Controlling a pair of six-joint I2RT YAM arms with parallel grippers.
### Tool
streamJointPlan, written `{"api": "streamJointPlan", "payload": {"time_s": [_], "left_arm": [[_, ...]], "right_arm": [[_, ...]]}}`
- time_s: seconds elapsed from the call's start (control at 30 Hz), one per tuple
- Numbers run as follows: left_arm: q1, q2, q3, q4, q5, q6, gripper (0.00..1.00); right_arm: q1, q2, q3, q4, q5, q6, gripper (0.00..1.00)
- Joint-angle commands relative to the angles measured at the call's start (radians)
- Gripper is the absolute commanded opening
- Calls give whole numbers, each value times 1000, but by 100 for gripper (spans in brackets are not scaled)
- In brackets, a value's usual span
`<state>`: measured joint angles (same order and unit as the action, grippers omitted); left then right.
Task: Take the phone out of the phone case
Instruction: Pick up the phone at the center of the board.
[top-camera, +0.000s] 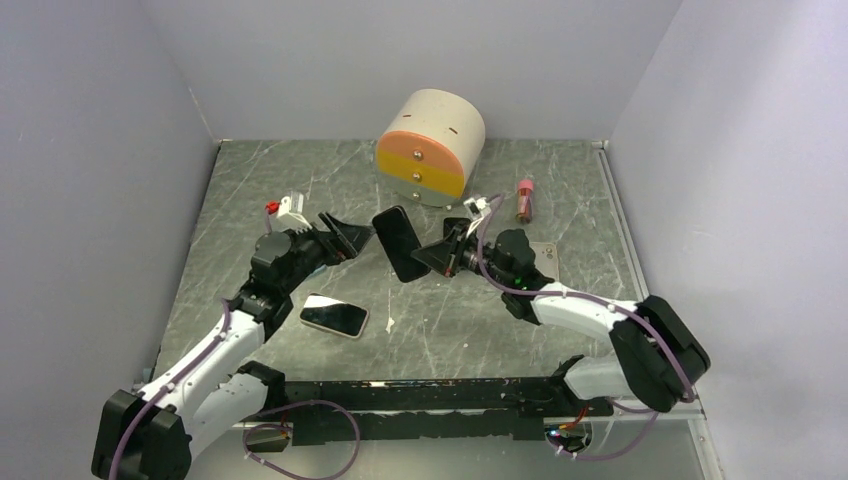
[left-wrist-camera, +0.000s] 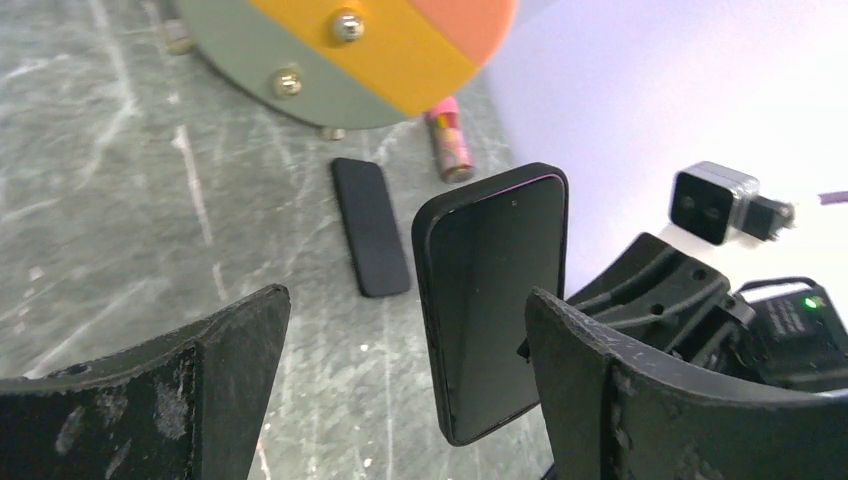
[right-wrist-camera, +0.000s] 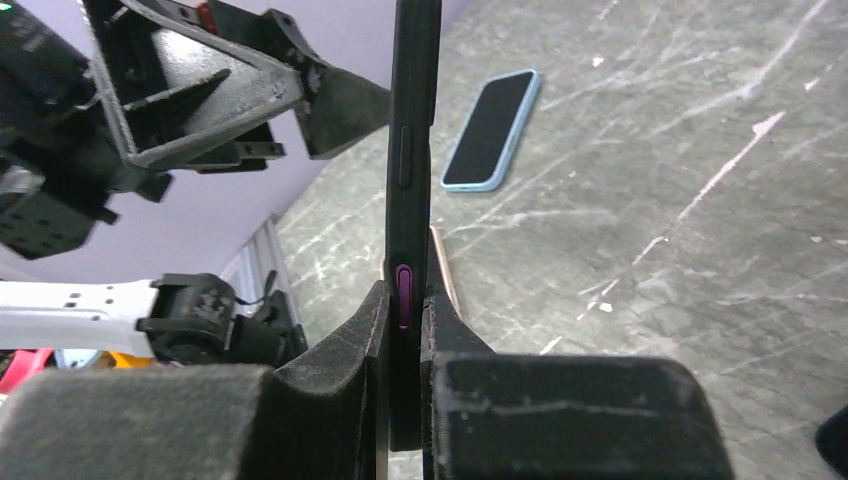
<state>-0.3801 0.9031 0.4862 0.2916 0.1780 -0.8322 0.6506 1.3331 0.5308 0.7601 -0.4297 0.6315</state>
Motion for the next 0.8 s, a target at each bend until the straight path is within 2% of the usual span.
{"api": "streamJointPlan", "payload": {"time_s": [0.0, 0.3, 0.6, 0.77], "left_arm": [[4, -12, -21, 226, 155, -8, 91], [9, 141, -67, 622, 409, -178, 87], [9, 286, -37, 898, 604, -318, 67], [8, 350, -45, 1029, 639, -389, 48]], "right_arm": [[-1, -106, -29, 192, -25, 93, 0], [-2, -181, -79, 299, -79, 187, 0], [-1, -208, -73, 303, -135, 211, 0], [-1, -212, -80, 328, -141, 222, 0]]}}
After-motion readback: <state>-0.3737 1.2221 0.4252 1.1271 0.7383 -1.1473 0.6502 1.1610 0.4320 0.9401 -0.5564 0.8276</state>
